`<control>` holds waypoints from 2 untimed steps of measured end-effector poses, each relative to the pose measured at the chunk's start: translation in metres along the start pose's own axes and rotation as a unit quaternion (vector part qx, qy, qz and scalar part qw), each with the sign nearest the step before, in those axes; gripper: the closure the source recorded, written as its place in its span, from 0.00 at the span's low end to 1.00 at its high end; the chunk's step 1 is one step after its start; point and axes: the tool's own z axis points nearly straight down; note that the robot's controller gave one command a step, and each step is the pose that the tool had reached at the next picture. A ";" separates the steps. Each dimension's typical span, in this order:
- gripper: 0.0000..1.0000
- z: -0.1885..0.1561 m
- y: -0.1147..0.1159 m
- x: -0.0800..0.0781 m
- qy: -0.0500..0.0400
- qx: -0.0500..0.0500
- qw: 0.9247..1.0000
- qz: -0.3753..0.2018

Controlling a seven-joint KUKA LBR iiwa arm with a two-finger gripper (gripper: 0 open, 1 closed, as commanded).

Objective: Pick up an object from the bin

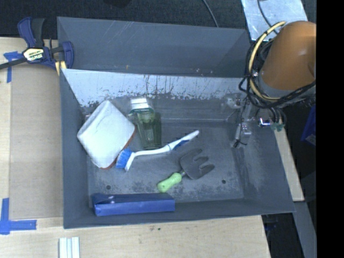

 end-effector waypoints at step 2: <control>0.00 0.075 0.034 0.015 0.002 -0.001 1.000 0.002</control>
Offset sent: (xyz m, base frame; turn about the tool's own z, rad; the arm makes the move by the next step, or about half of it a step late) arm -0.0134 0.0321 -0.0708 0.0069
